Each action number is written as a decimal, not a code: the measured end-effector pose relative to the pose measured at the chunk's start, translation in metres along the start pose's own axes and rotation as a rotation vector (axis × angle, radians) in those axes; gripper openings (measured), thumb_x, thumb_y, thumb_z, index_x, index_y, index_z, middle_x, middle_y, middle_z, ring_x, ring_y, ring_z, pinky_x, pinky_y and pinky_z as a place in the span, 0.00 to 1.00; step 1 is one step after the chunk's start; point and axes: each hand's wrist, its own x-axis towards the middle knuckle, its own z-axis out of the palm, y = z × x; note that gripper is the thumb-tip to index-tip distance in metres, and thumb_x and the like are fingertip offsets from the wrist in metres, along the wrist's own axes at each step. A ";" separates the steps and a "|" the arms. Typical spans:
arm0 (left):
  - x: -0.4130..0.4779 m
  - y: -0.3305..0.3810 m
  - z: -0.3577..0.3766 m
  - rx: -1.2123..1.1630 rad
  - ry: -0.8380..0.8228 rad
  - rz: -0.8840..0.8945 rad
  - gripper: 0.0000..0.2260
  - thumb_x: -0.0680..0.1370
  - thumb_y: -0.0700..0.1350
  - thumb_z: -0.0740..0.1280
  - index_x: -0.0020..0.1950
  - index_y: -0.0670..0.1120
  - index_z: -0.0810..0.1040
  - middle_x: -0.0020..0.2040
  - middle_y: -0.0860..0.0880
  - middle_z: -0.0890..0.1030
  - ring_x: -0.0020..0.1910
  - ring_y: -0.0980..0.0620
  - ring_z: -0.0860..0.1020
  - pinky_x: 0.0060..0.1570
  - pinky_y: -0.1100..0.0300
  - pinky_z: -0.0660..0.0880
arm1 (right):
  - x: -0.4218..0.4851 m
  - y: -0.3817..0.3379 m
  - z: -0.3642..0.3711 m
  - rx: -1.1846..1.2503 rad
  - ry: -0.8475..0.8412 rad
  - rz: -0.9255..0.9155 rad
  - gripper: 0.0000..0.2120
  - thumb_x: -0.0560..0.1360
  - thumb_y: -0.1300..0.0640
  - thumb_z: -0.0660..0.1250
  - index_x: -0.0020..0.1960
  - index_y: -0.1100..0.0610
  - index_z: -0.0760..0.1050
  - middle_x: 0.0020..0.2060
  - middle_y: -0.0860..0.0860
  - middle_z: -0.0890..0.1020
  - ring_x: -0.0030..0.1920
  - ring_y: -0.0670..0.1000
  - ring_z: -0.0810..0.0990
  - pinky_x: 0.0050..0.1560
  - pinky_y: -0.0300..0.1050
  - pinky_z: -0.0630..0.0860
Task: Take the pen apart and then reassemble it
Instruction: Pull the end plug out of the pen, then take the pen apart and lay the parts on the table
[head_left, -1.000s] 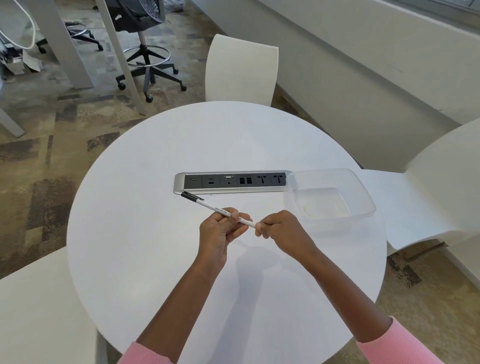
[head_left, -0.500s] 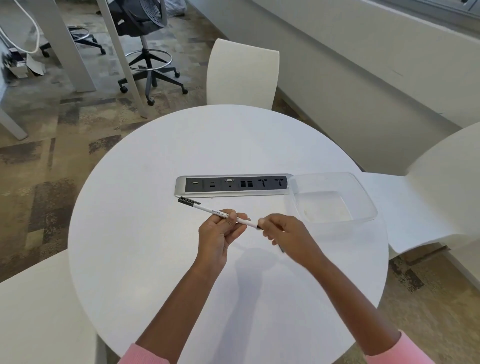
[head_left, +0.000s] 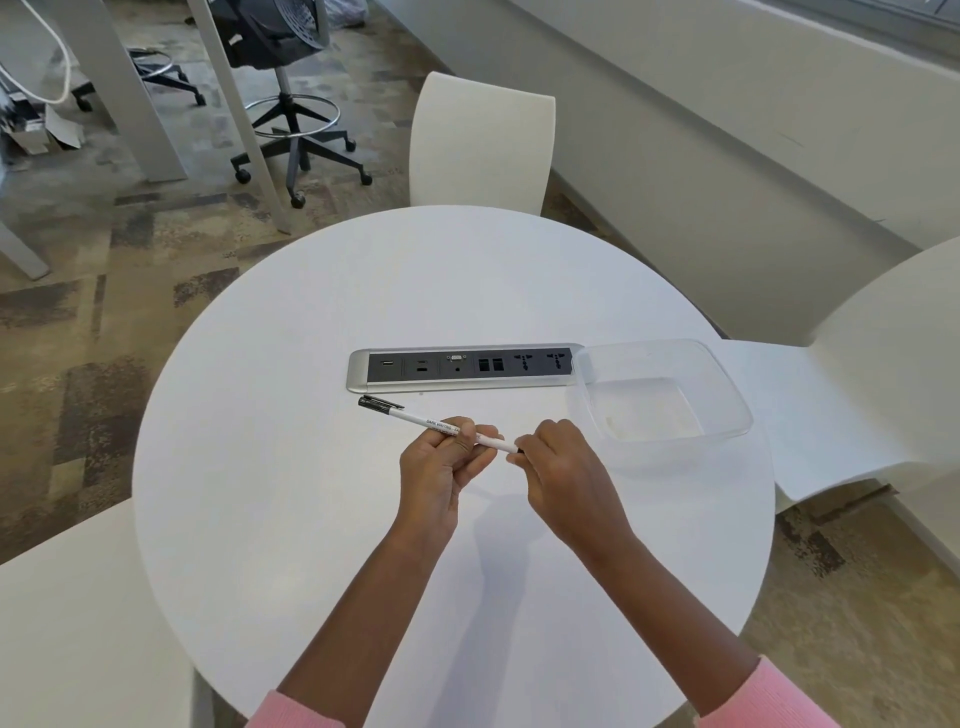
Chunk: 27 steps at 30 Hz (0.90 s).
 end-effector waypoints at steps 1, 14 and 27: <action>0.000 0.001 -0.001 0.001 0.001 0.004 0.07 0.77 0.35 0.61 0.40 0.39 0.74 0.31 0.47 0.83 0.34 0.52 0.83 0.37 0.65 0.80 | 0.001 0.000 -0.001 0.026 -0.027 0.008 0.06 0.67 0.62 0.66 0.33 0.63 0.75 0.27 0.55 0.73 0.30 0.52 0.69 0.35 0.42 0.62; 0.018 0.037 -0.034 0.025 0.074 0.097 0.08 0.78 0.34 0.60 0.39 0.40 0.73 0.28 0.51 0.82 0.32 0.56 0.83 0.33 0.67 0.79 | 0.006 0.038 -0.036 0.655 -0.367 0.639 0.19 0.75 0.63 0.61 0.26 0.55 0.71 0.20 0.44 0.72 0.23 0.40 0.70 0.27 0.29 0.65; 0.013 0.013 -0.026 -0.024 0.049 -0.012 0.07 0.78 0.34 0.60 0.41 0.40 0.74 0.29 0.49 0.83 0.32 0.53 0.83 0.33 0.66 0.79 | -0.001 0.040 0.009 0.521 -0.506 0.752 0.12 0.76 0.59 0.60 0.36 0.57 0.78 0.30 0.48 0.74 0.29 0.47 0.70 0.30 0.37 0.64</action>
